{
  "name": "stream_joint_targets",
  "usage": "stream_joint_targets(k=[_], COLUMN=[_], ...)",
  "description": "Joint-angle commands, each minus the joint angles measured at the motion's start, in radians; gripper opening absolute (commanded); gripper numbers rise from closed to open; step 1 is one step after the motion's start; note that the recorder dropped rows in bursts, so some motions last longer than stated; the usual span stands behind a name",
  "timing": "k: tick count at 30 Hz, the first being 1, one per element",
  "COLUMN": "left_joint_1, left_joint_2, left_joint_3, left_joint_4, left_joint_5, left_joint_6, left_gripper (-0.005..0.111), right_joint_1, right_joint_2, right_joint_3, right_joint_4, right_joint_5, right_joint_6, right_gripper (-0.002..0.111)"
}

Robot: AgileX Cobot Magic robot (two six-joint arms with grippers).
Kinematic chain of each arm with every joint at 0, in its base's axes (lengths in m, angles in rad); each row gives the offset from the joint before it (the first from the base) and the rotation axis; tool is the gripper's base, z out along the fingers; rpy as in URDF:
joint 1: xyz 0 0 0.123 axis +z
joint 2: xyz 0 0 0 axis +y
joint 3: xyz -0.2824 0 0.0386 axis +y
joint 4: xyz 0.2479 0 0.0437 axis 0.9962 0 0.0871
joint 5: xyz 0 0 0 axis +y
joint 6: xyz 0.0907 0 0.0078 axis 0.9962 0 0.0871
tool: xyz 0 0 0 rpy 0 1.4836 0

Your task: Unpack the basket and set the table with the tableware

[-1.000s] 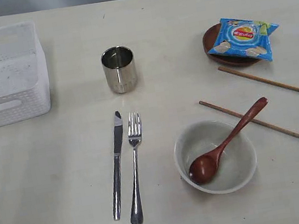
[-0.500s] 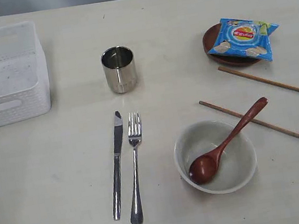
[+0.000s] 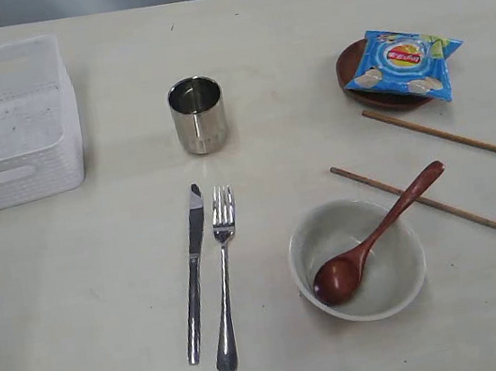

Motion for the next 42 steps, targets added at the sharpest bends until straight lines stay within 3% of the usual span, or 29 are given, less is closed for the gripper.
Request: stream_joint_targets(k=[1, 10, 19, 25, 34, 42], left_joint_1=[0.004, 0.018, 0.221, 0.3, 0.317, 0.317], left_joint_2=[-0.005, -0.005, -0.005, -0.017, -0.134, -0.177], left_joint_3=[0.006, 0.009, 0.16, 0.242, 0.455, 0.594], left_joint_4=[0.0, -0.184, -0.297, -0.31, -0.304, -0.304], left_joint_5=[-0.002, -0.003, -0.193, -0.224, -0.374, -0.375], left_joint_6=[0.007, 0.33, 0.33, 0.33, 0.33, 0.33], left_gripper=[0.0, 0.0, 0.0, 0.0, 0.0, 0.0], right_joint_1=[0.002, 0.002, 0.002, 0.002, 0.002, 0.002], right_joint_2=[-0.005, -0.005, -0.005, -0.005, -0.005, -0.005], right_joint_3=[0.003, 0.003, 0.003, 0.003, 0.003, 0.003], right_joint_4=[-0.008, -0.008, -0.008, -0.008, -0.008, -0.008], right_joint_5=[-0.003, -0.003, -0.003, -0.003, -0.003, -0.003], right_joint_6=[0.001, 0.001, 0.001, 0.001, 0.001, 0.001], right_gripper=[0.0, 0.0, 0.0, 0.0, 0.0, 0.0])
